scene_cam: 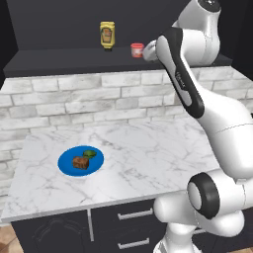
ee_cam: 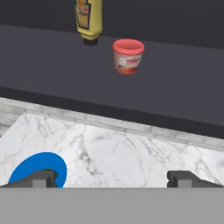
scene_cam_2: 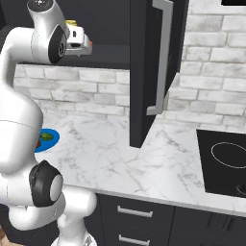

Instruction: Pick the avocado and bread from the counter and place them on the plate. Then pick the jam from the cabinet and place it next to the plate. Lastly close the cabinet door.

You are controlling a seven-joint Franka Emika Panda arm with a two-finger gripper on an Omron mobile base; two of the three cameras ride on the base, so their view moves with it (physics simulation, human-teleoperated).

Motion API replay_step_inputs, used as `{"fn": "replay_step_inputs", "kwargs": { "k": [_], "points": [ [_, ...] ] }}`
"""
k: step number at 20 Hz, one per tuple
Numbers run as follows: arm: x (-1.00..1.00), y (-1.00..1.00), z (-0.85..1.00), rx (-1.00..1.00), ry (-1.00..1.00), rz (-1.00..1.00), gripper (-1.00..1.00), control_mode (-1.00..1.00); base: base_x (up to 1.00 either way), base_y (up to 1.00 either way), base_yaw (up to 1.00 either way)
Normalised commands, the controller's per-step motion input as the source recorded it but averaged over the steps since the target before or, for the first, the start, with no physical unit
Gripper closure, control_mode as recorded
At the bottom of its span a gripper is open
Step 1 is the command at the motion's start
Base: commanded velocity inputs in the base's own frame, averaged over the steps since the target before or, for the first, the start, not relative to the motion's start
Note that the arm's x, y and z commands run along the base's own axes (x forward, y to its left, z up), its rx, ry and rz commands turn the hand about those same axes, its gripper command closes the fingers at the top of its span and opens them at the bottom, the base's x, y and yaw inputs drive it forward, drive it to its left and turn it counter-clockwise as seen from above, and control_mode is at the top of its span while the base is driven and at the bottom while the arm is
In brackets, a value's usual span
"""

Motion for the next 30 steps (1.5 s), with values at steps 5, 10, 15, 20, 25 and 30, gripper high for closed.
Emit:
{"fn": "replay_step_inputs", "kwargs": {
  "k": [5, 10, 15, 20, 25, 30],
  "points": [
    [0.26, 0.01, -0.04, 0.00, 0.05, 0.00, -1.00, -1.00, 0.00, 0.00, 0.00],
    [0.16, 0.00, -0.05, 0.00, 0.00, 0.00, -1.00, -1.00, 0.00, 0.00, 0.00],
    [0.09, 0.06, -0.02, 0.00, 0.00, 0.00, -1.00, -1.00, 0.00, 0.00, 0.00],
    [0.06, 0.09, -0.02, 0.00, 0.00, 0.00, -1.00, -1.00, 0.00, 0.00, 0.00],
    [0.20, 0.01, -0.06, 0.00, 0.00, 0.00, -1.00, -1.00, 0.00, 0.00, 0.00],
    [0.25, 0.01, -0.10, 0.00, 0.00, 0.00, -1.00, -1.00, 0.00, 0.00, 0.00]
  ]
}}
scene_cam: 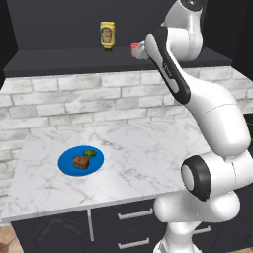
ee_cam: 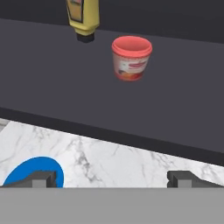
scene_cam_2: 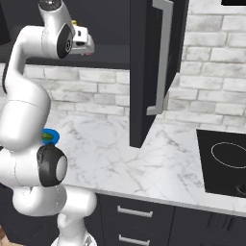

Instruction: Pick the avocado and bread from the counter and place them on the plate. Then pick the jam from the cabinet and place it next to the plate. Lastly close the cabinet door.

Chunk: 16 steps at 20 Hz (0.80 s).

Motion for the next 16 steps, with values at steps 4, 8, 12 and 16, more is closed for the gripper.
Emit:
{"fn": "replay_step_inputs", "kwargs": {
  "k": [4, 8, 12, 16],
  "points": [
    [0.22, 0.01, -0.07, 0.00, 0.00, 0.00, -1.00, -1.00, 0.00, 0.00, 0.00],
    [0.24, 0.06, -0.04, 0.00, 0.00, 0.00, -1.00, -1.00, 0.00, 0.00, 0.00],
    [0.30, 0.11, -0.06, 0.00, 0.01, 0.00, -1.00, -1.00, 0.00, 0.00, 0.00],
    [0.35, 0.11, -0.04, 0.00, 0.04, 0.00, -1.00, -1.00, 0.00, 0.00, 0.00]
  ]
}}
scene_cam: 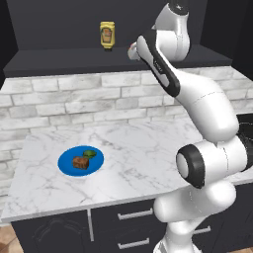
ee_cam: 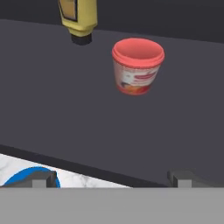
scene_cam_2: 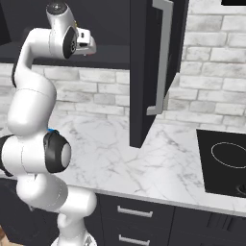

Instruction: Pick the avocado and bread from the counter and place them on the plate. Then pick the jam from the cabinet and place it next to the plate. Lastly close the cabinet door.

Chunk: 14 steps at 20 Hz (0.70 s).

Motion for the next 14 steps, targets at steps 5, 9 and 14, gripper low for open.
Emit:
{"fn": "replay_step_inputs", "kwargs": {
  "k": [5, 9, 14],
  "points": [
    [0.27, 0.03, 0.00, 0.00, 0.02, 0.00, -1.00, -1.00, 0.00, 0.00, 0.00],
    [0.21, 0.00, 0.00, 0.00, 0.00, 0.00, -1.00, -1.00, 0.00, 0.00, 0.00],
    [0.26, 0.00, 0.00, 0.00, 0.00, 0.00, -1.00, -1.00, 0.00, 0.00, 0.00]
  ]
}}
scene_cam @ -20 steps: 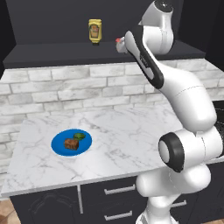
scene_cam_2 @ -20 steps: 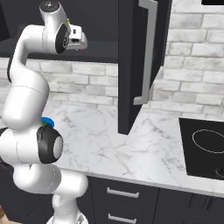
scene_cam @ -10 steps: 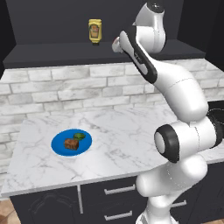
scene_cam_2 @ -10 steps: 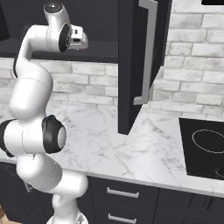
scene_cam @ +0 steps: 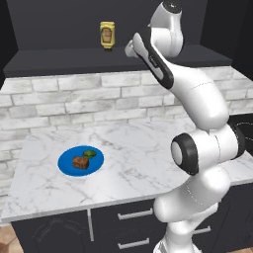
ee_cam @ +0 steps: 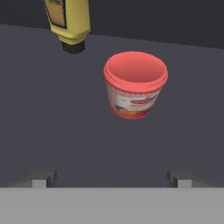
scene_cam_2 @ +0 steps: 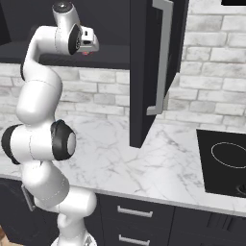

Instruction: Pick the avocado and bread from the counter and place them on the plate. Then pick the jam from the cabinet and place it next to the plate. Lastly close the cabinet door.

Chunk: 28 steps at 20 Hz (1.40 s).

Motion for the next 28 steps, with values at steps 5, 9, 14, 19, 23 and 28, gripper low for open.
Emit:
{"fn": "replay_step_inputs", "kwargs": {
  "k": [5, 9, 14, 19, 23, 28],
  "points": [
    [0.21, 0.00, 0.00, 0.00, 0.00, 0.00, -1.00, -1.00, 0.00, 0.00, 0.00],
    [0.19, 0.00, 0.00, 0.00, 0.00, 0.00, -1.00, -1.00, 0.00, 0.00, 0.00],
    [0.18, 0.00, 0.00, 0.00, 0.00, -0.01, -1.00, -1.00, 0.00, 0.00, 0.00],
    [0.19, 0.07, 0.00, 0.00, 0.00, -0.01, -1.00, -1.00, 0.00, 0.00, 0.00],
    [0.13, 0.09, 0.00, 0.00, 0.00, -0.01, -1.00, -1.00, 0.00, 0.00, 0.00],
    [0.14, 0.00, 0.00, 0.00, 0.00, -0.01, -1.00, -1.00, 0.00, 0.00, 0.00]
  ]
}}
